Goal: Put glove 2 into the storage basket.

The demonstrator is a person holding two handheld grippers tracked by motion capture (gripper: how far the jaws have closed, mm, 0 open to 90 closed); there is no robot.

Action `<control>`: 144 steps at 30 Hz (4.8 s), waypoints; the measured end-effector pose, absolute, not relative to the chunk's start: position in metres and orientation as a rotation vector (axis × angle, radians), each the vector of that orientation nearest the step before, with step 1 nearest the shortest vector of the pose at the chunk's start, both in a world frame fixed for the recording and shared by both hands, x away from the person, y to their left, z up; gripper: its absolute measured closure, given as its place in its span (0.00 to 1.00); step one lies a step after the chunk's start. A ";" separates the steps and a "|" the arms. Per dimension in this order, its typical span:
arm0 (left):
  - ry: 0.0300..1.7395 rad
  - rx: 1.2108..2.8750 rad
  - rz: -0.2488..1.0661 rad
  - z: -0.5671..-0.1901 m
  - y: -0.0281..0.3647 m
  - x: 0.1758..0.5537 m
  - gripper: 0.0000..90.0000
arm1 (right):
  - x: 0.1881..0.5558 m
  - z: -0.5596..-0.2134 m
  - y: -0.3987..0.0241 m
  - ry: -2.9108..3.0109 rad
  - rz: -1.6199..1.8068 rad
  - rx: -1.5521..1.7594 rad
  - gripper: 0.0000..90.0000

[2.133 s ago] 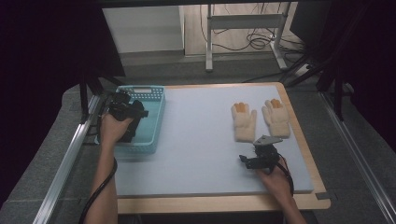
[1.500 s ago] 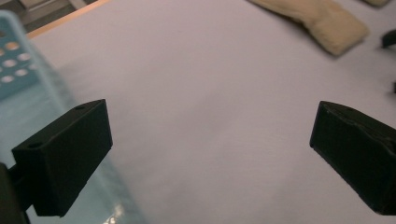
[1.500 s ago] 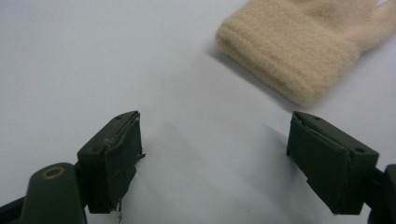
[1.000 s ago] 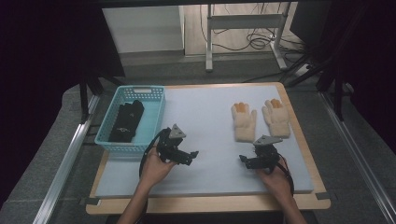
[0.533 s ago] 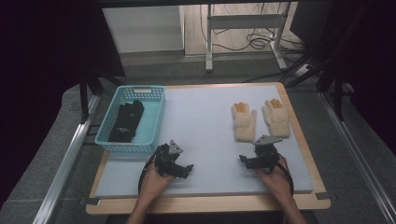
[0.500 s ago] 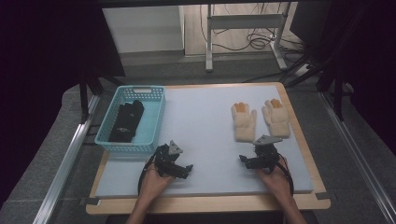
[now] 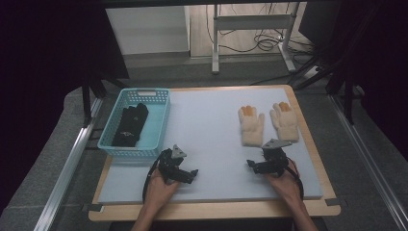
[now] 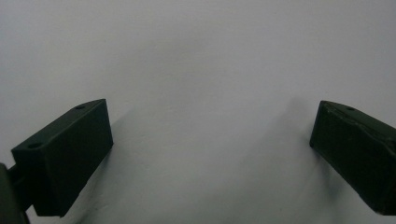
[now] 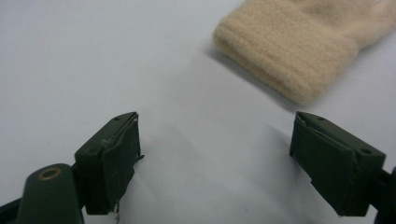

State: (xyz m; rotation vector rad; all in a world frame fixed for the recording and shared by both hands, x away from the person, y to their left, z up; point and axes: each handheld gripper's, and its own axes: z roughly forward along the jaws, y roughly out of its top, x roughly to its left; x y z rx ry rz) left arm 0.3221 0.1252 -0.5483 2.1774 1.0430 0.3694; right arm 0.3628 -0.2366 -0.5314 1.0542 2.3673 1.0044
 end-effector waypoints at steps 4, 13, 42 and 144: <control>1.041 2.178 0.372 -0.548 0.125 0.322 0.00 | 0.365 -0.527 -0.241 2.343 1.046 1.080 0.18; 1.040 2.177 0.374 -0.548 0.125 0.322 0.00 | 0.389 -0.503 -0.242 2.343 1.075 1.088 0.18; 1.038 2.177 0.374 -0.548 0.125 0.322 0.00 | 0.499 -0.510 -0.211 2.372 0.912 1.030 0.24; 1.039 2.175 0.374 -0.549 0.125 0.322 0.00 | 0.469 -0.488 -0.364 2.083 0.901 1.458 0.56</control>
